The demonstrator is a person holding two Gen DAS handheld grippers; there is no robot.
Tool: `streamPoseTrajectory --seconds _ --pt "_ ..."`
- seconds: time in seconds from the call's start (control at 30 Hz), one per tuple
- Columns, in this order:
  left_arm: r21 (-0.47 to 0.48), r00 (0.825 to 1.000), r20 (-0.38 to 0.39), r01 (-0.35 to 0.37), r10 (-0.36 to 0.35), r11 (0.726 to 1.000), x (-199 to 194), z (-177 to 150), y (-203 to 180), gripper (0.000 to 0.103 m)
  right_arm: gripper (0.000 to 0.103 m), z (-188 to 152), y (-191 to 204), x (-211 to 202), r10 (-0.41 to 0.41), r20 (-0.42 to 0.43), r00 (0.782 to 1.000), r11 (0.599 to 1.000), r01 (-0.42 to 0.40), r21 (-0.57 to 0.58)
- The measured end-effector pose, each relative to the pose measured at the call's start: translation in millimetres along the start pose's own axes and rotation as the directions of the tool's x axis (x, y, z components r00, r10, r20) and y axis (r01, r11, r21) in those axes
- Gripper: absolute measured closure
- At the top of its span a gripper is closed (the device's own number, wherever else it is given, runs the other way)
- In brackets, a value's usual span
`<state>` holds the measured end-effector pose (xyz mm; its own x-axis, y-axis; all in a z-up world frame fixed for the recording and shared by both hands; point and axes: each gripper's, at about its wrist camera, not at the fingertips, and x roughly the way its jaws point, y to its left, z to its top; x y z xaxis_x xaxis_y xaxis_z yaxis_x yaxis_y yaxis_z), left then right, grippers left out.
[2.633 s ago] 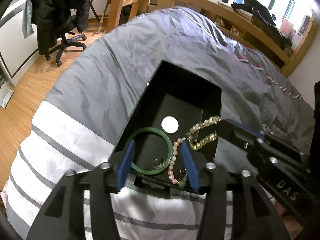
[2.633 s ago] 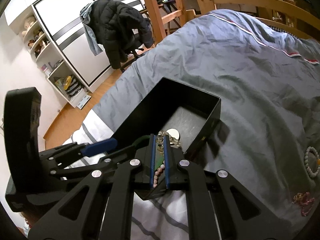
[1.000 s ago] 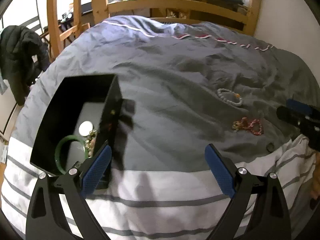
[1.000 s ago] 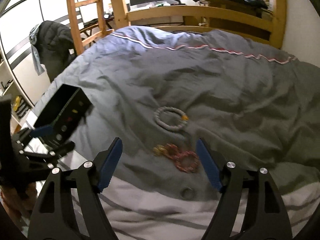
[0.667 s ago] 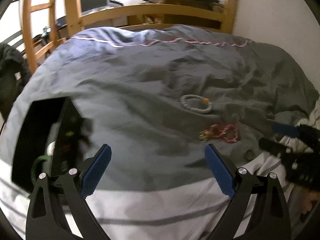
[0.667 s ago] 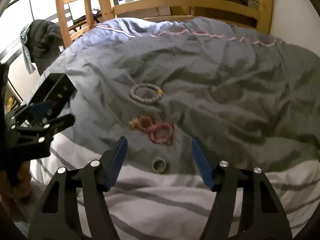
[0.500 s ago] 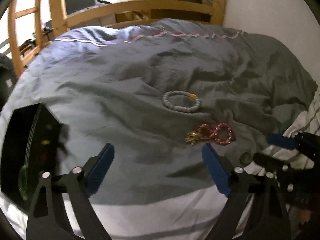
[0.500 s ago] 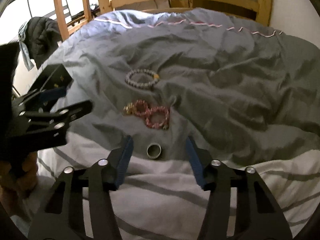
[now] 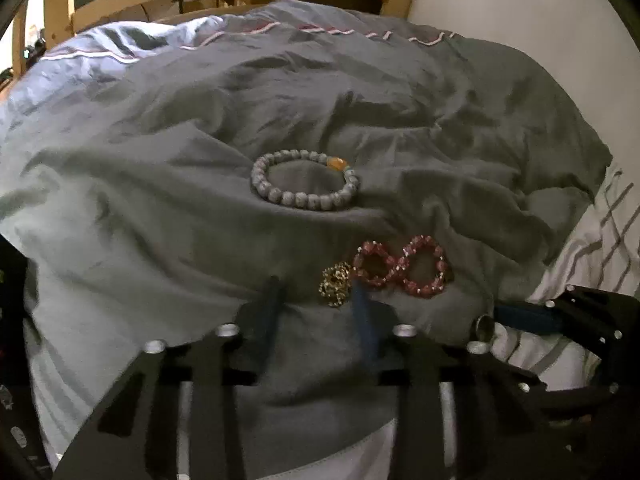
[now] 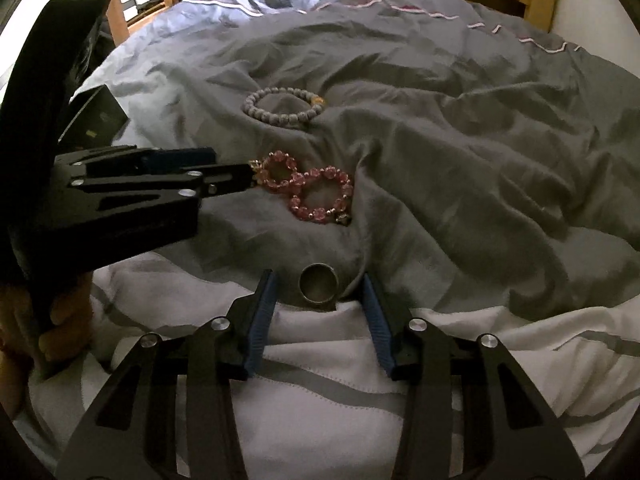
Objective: Organize jewelry
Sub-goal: 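Move both tools back toward the remaining bracelets on the bed, then grasp the silver ring with the right tool while the left tool grasps the gold chain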
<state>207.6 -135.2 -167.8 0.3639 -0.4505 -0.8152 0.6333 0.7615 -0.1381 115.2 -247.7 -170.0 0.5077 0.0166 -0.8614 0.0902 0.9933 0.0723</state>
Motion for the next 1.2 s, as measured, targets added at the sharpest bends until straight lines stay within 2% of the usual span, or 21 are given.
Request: streamPoseTrajectory --seconds 0.1,0.4,0.47,0.5,0.53,0.67,1.2 --pt "0.011 1.0 0.003 0.03 -0.03 0.999 0 0 -3 0.078 0.061 0 -1 1 0.001 -0.006 1.0 1.0 -0.001 0.009" --pt "0.037 0.999 -0.022 0.036 -0.035 0.999 10 -1 -6 0.076 0.061 0 -2 2 0.002 -0.021 1.0 1.0 -0.001 0.025" --pt "0.036 0.999 -0.021 0.038 -0.037 0.999 11 0 -6 0.079 0.067 0 -2 2 -0.004 -0.022 1.0 1.0 0.004 0.026" --pt "0.033 0.999 -0.022 0.038 -0.037 0.999 10 0 -5 0.087 0.069 0 -3 3 -0.005 -0.021 1.0 1.0 0.005 0.027" --pt "0.029 0.999 -0.023 0.039 -0.038 0.999 10 -1 -4 0.089 0.073 0 -3 2 -0.006 -0.02 1.0 1.0 0.007 0.029" --pt "0.024 0.999 -0.013 0.037 -0.037 0.999 6 0 -4 0.09 0.082 1 -5 1 -0.003 -0.01 1.0 0.999 0.004 0.036" --pt "-0.01 0.997 0.068 0.024 -0.023 1.0 -41 3 2 0.09 0.082 6 -8 -24 -0.01 0.079 0.997 0.999 0.006 0.051"
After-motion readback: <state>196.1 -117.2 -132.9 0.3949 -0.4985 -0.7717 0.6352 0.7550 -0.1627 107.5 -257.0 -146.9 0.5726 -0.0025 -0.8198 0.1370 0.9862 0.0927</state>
